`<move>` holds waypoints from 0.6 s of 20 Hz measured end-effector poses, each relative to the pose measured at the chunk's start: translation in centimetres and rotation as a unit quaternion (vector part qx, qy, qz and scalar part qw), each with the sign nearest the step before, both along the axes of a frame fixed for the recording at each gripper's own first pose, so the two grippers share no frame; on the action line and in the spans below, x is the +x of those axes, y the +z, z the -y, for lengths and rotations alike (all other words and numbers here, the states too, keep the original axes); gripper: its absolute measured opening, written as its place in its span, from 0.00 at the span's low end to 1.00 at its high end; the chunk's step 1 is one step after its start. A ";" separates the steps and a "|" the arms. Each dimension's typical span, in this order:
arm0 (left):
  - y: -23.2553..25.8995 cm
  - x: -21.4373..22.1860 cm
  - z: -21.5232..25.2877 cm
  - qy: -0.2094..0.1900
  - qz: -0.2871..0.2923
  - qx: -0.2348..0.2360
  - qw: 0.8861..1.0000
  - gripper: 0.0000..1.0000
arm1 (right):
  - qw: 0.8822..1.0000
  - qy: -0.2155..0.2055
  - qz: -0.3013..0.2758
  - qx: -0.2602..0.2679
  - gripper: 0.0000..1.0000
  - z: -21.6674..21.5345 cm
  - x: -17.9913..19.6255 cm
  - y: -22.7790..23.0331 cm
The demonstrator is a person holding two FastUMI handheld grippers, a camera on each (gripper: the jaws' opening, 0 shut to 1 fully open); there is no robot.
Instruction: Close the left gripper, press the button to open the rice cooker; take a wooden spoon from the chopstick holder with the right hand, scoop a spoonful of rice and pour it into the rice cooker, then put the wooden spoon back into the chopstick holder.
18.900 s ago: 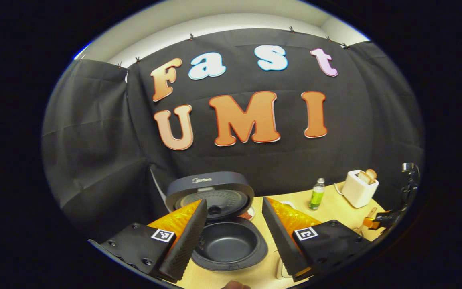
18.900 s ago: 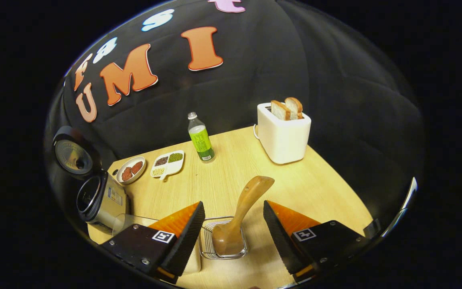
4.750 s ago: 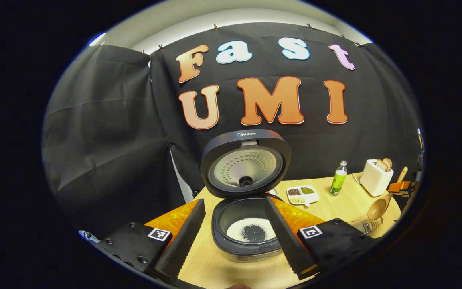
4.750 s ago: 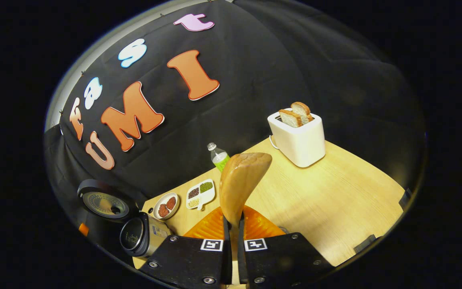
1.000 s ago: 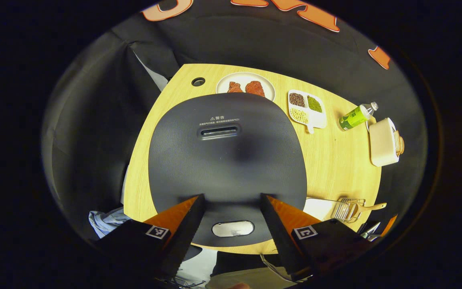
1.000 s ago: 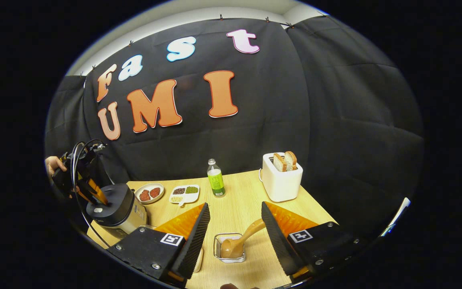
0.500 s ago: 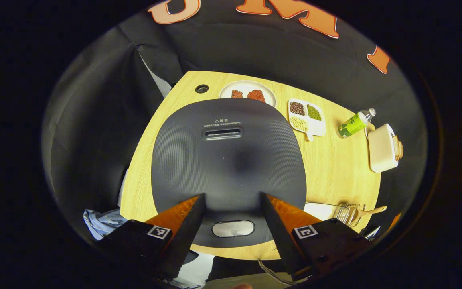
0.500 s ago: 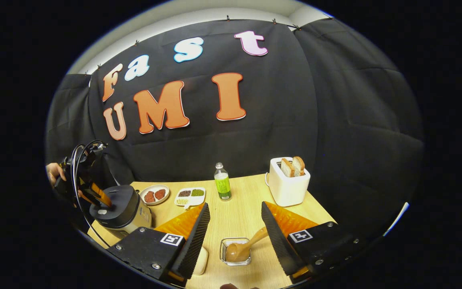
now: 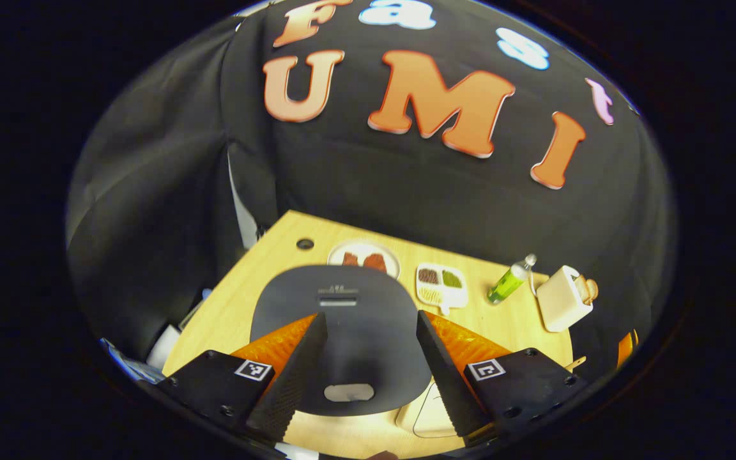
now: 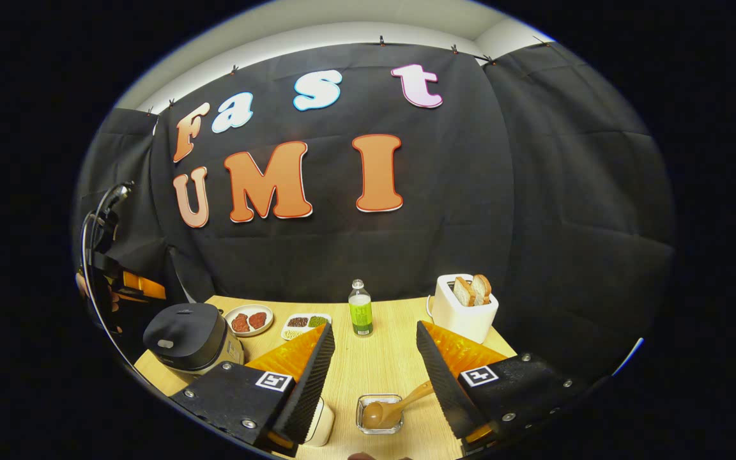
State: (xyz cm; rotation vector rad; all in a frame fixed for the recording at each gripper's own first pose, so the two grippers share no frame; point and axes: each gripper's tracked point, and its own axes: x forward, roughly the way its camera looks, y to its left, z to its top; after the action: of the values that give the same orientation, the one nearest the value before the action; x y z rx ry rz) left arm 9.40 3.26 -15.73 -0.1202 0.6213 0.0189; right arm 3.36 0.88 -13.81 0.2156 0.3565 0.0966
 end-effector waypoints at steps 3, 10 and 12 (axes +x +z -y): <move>3.8 -0.5 1.1 -0.021 0.084 0.014 0.996 0.95 | 1.000 -0.003 0.022 -0.005 0.81 -0.2 0.4 1.8; 10.8 -3.2 2.6 -0.040 0.236 0.060 0.969 0.96 | 0.998 -0.002 0.067 -0.006 0.81 -1.0 0.8 5.2; 11.6 -4.1 3.0 -0.042 0.259 0.070 0.963 0.93 | 0.997 0.000 0.076 -0.009 0.80 -1.4 0.8 5.8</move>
State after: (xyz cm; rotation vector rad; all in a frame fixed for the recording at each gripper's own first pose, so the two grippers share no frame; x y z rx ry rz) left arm 5.28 0.23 -4.08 0.0399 0.1004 -0.0503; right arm 4.16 2.28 -8.01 0.1900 0.2058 0.1088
